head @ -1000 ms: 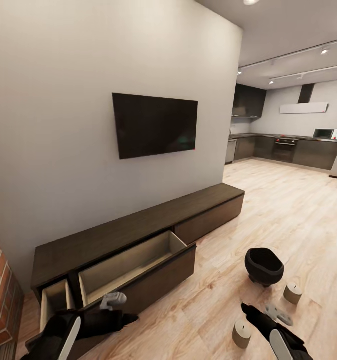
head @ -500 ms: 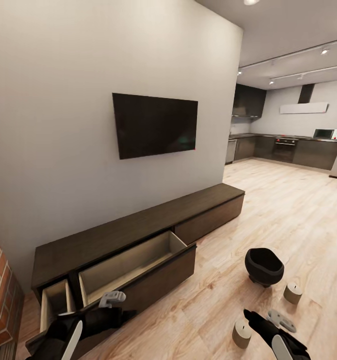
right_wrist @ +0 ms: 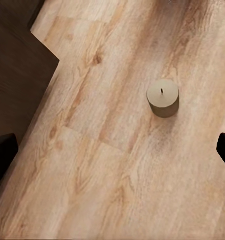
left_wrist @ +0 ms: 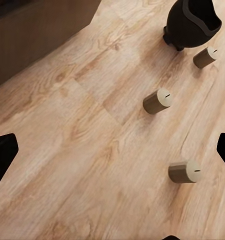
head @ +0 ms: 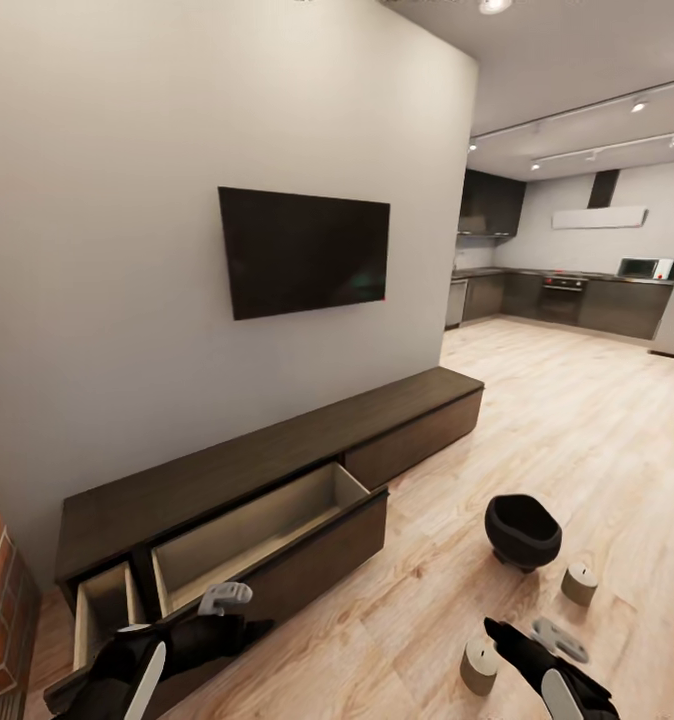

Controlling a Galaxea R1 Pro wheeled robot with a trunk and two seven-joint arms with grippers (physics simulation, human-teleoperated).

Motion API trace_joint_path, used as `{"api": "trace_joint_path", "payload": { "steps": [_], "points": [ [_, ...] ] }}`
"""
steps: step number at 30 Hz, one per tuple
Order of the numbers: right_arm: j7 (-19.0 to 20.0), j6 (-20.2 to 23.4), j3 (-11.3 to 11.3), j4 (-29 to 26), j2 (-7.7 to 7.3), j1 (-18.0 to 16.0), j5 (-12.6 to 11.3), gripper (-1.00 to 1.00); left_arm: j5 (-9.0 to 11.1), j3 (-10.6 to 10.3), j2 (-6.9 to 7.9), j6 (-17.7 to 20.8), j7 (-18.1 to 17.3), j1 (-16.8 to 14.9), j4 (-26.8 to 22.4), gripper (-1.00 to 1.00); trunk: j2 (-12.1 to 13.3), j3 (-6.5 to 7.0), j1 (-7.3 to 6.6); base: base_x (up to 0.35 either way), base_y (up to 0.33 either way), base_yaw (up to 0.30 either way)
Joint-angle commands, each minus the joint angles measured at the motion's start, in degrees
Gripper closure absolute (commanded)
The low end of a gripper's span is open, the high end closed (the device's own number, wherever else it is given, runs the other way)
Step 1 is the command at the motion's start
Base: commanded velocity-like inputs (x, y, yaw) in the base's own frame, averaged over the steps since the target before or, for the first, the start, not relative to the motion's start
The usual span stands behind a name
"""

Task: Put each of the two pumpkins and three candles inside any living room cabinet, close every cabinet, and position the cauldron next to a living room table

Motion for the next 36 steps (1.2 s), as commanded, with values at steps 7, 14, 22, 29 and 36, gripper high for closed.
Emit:
{"api": "trace_joint_path", "payload": {
  "steps": [7,14,22,29,36],
  "points": [
    [-0.38,0.37,2.48,-0.21,-0.04,-0.03,-0.57,-1.00,0.28,0.00,-0.10,0.48,0.02,-0.02,-0.01,-1.00,-0.03,0.32,0.00,0.000,0.059,-0.220],
    [-0.25,0.08,2.86,0.00,-0.25,-0.03,-0.66,-1.00,0.26,-0.01,-0.12,0.40,-0.52,0.12,-0.08,-1.00,-0.03,0.65,0.00,-0.049,0.080,-0.203],
    [-0.22,0.02,2.88,0.14,-0.27,-0.02,-0.68,-1.00,0.32,-0.07,-0.12,0.45,-0.83,0.15,-0.09,-1.00,-0.03,0.73,0.00,-0.165,0.057,-0.049],
    [-0.15,-0.02,2.85,0.23,-0.27,-0.02,-0.68,-1.00,0.35,-0.10,-0.12,0.47,-0.97,0.16,-0.10,-1.00,-0.03,0.76,0.00,-0.190,0.087,-0.099],
    [-0.20,-0.03,2.80,0.26,-0.34,-0.02,-0.68,-1.00,0.35,-0.10,-0.12,0.44,-0.94,0.16,-0.10,-1.00,-0.03,0.88,0.00,-0.048,0.021,-0.243]
  ]
}}
